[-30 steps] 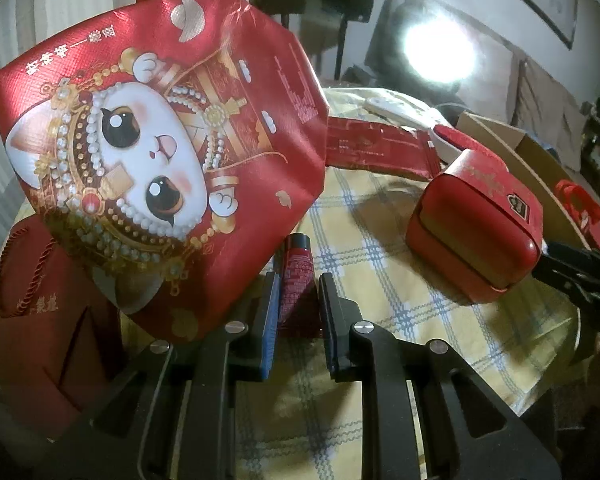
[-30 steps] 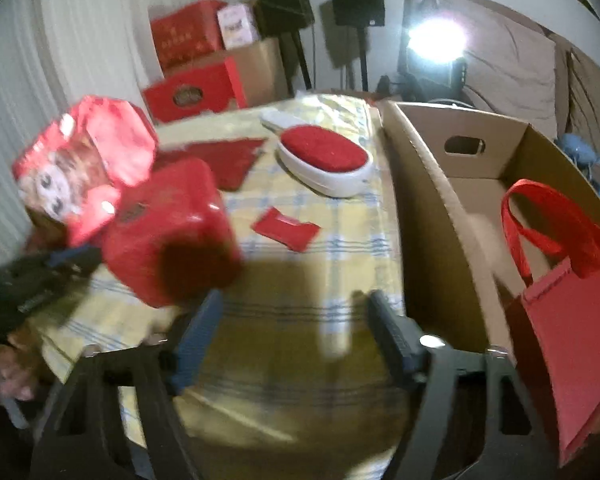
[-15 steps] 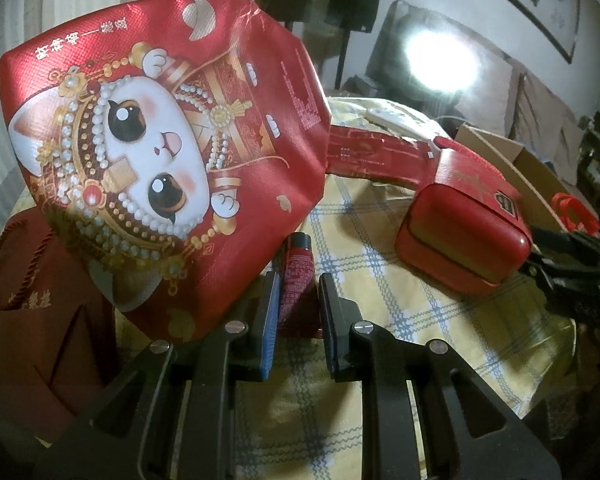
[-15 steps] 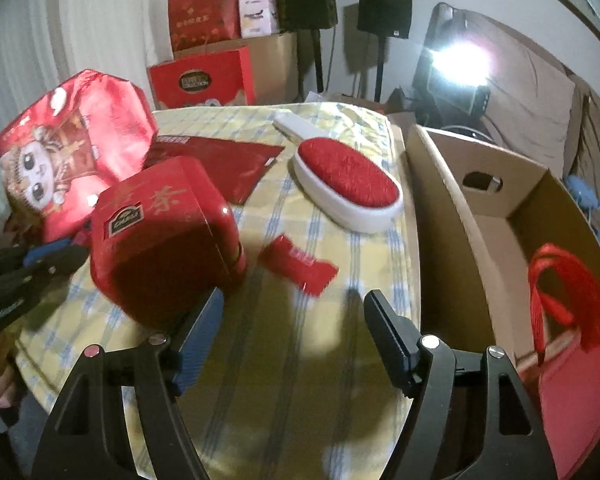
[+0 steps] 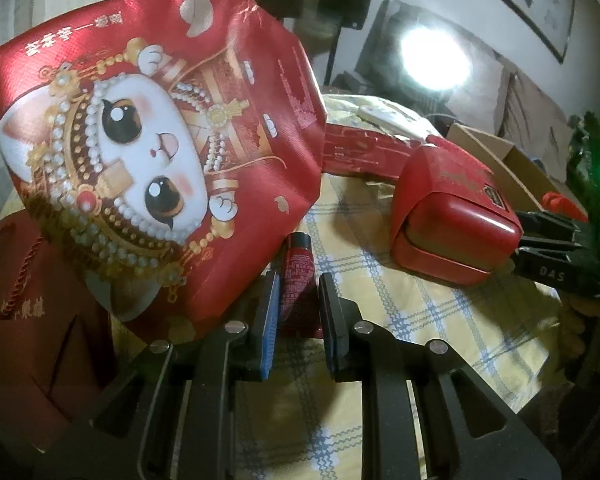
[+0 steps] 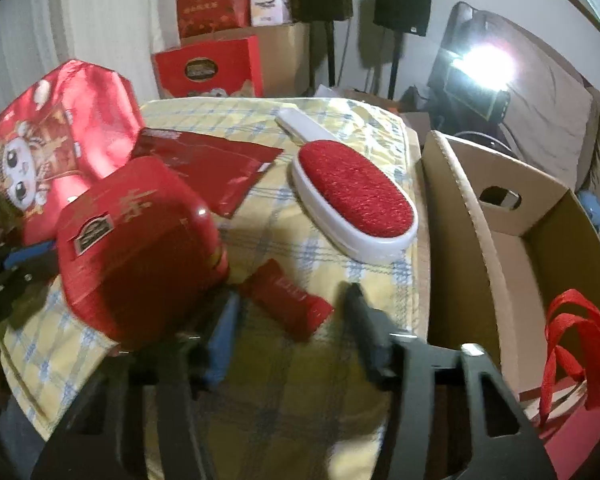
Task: Organize objects
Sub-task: 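Grasp the small red candy packet with the right tool while the left tool holds the tube, then lift the red tube with the left tool while the right tool lifts the packet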
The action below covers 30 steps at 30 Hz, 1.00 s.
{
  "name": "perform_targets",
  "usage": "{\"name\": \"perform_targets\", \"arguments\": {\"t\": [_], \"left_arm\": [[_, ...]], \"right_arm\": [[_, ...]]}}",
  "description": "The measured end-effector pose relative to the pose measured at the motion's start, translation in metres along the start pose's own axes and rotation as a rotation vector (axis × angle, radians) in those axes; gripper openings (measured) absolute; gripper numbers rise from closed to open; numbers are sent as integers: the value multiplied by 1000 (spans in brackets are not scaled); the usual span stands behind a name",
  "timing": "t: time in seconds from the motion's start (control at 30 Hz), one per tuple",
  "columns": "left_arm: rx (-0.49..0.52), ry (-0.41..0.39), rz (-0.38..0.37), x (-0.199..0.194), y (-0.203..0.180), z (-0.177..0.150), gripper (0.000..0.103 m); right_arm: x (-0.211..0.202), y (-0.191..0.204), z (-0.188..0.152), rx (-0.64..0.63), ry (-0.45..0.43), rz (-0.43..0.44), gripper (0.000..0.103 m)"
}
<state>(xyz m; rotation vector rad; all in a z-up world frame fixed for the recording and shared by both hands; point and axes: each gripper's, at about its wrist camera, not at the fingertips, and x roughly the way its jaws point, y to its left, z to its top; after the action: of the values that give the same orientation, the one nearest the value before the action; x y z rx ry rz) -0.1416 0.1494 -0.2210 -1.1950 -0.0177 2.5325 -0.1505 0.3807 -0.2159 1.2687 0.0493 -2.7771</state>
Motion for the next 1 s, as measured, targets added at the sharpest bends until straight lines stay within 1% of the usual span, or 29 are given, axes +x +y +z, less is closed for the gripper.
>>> {"name": "perform_targets", "arguments": {"t": [0.03,0.1,0.13,0.2,0.3,0.43,0.57,0.7,0.83,1.0], "left_arm": [[-10,2,-8,0,2,0,18],[-59,5,-34,-2,8,1,18],[-85,8,-47,-3,11,0,18],[-94,9,-50,-5,12,-1,18],[-73,1,-36,-10,8,0,18],[-56,-4,-16,-16,4,2,18],[-46,-4,-17,-19,1,1,18],[-28,-10,4,-21,-2,3,18],[-44,-21,12,-29,-1,5,18],[-37,-64,45,-40,1,10,18]], "right_arm": [[-1,2,-1,2,-5,19,30],[-3,6,-2,0,-11,40,23],[-4,12,-4,-17,-12,33,18],[-7,23,-6,-40,-12,17,18],[-15,36,-13,-58,-7,-17,17],[-30,38,-30,26,-4,-14,16],[-47,40,-47,124,-19,8,15],[-60,51,-51,146,-37,11,15],[-69,60,-49,158,-48,27,15],[-77,64,-45,151,-70,41,15]]}}
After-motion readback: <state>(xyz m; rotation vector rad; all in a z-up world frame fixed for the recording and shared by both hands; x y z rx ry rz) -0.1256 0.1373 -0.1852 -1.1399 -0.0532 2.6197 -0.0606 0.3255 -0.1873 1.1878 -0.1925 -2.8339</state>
